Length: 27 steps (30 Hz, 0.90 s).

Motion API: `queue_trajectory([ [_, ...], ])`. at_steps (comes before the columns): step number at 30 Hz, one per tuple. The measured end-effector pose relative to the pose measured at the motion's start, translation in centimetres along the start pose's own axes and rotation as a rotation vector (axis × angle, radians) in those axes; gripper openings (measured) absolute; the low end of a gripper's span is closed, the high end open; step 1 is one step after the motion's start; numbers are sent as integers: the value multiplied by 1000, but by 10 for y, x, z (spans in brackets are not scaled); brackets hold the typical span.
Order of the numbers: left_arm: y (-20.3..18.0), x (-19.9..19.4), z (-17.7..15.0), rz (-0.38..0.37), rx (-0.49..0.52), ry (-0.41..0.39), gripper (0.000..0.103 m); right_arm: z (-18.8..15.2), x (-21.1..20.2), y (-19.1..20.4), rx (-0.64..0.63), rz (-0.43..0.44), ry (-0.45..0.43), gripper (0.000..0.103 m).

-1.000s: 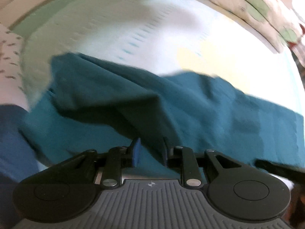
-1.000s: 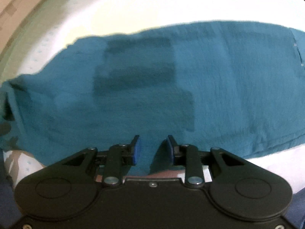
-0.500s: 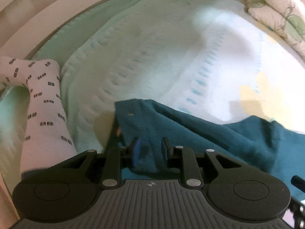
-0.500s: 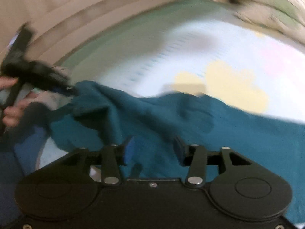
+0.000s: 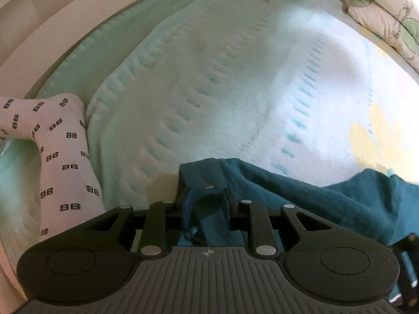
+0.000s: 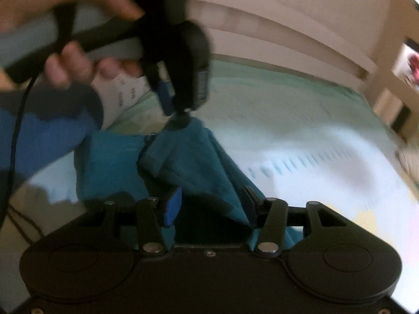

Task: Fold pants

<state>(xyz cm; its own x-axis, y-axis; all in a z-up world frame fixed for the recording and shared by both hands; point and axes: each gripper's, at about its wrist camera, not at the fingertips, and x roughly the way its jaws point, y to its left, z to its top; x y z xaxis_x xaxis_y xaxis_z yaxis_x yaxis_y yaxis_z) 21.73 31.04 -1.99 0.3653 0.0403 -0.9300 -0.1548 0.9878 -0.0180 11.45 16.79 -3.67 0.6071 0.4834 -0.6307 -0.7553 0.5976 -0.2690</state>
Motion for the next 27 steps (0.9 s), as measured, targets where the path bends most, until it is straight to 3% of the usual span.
queue_trajectory([
  [5,6,7,0,-14,-19,1,23,-6,27,18,-191,-14,19,55],
  [10,9,8,0,-29,-33,-4,23,-11,32,31,-323,-45,-15,49],
  [11,10,8,0,-29,-31,-4,23,-11,33,33,-341,-66,-23,41],
  [12,9,7,1,-27,-29,-5,23,-10,35,32,-341,-70,-18,22],
  [13,10,6,1,-25,-25,-8,23,-6,35,29,-306,-45,-5,10],
  [14,10,3,2,-23,-20,-13,23,-2,34,25,-246,-10,-3,8],
  [17,9,-12,4,-13,8,-48,23,15,15,-7,69,135,-24,8],
  [21,6,-33,11,6,42,-107,23,20,-3,-40,512,427,-45,8],
  [23,3,-38,14,4,43,-117,23,12,7,-34,606,509,4,8],
  [27,-9,-36,11,-8,63,-106,23,-9,39,-2,609,550,160,11],
])
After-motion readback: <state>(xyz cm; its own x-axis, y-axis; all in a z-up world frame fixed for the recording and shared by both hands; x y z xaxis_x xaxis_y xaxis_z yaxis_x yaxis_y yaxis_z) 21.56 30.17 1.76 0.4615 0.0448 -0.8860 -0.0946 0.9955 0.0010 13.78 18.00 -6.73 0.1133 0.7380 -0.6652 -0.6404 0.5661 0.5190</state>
